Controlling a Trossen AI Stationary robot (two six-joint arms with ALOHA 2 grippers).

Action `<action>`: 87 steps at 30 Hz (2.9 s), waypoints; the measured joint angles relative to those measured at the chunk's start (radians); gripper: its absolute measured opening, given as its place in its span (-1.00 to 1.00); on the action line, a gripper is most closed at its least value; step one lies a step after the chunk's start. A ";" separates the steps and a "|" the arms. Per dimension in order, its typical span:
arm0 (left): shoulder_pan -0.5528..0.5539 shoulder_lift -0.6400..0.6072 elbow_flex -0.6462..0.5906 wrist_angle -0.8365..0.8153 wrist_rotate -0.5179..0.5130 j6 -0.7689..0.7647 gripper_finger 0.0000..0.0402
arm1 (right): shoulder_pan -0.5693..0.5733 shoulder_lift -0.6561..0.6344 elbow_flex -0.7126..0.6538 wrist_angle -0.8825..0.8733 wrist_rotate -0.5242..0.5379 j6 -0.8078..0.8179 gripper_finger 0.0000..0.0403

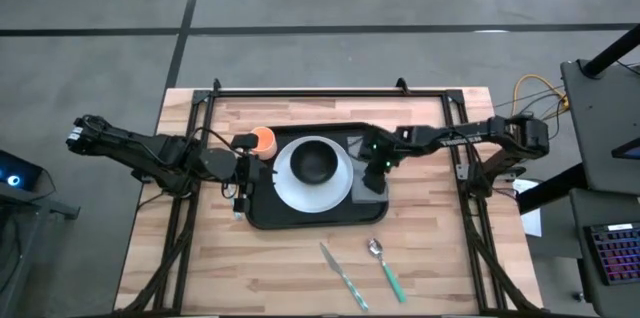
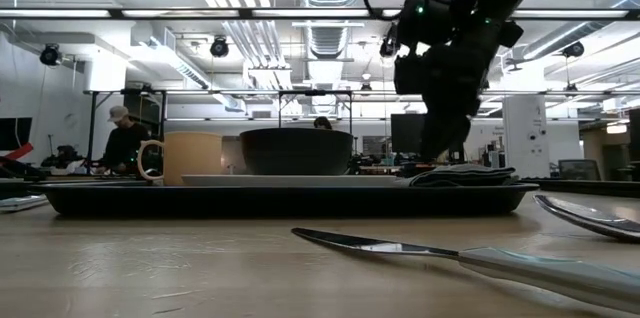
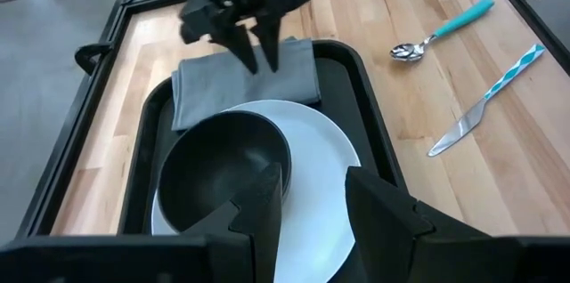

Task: Set up tray
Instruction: Put the gray napkin on the black tray to the right of the white plate, then put the green fork on the gray napkin

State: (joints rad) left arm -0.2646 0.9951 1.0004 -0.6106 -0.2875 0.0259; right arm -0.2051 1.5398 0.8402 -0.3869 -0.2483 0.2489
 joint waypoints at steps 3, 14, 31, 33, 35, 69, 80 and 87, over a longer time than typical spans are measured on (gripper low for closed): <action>0.000 0.000 0.000 0.000 0.000 0.000 -0.46 | 0.065 0.000 0.000 0.000 0.021 0.054 -0.30; 0.000 -0.001 0.000 0.000 -0.026 -0.086 -0.46 | 0.388 0.000 0.039 0.025 0.295 0.250 -0.31; 0.000 -0.002 -0.059 0.004 -0.035 -0.093 -0.46 | 0.301 0.035 0.012 0.041 0.384 0.194 -0.93; 0.000 -0.002 -0.063 0.022 -0.035 -0.095 -0.46 | 0.298 0.049 0.010 0.057 0.382 0.192 -0.95; 0.000 -0.002 -0.064 0.042 -0.035 -0.094 -0.46 | 0.296 0.071 0.008 0.060 0.382 0.191 -0.95; -0.006 -0.092 -0.128 -0.078 -0.438 -0.503 -0.47 | 0.279 -0.131 0.091 -0.036 0.404 0.051 -0.75; -0.019 -0.137 -0.451 -0.180 -0.604 -1.300 -0.47 | 0.278 -0.229 0.087 -0.192 0.730 0.088 -0.16; -0.042 -0.056 -0.469 -0.183 -0.589 -1.557 -0.47 | 0.279 -0.256 0.087 -0.186 0.766 0.096 0.00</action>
State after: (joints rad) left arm -0.3070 0.9390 0.5319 -0.7932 -0.8762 -1.5311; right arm 0.0734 1.2837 0.9272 -0.5729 0.5182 0.3451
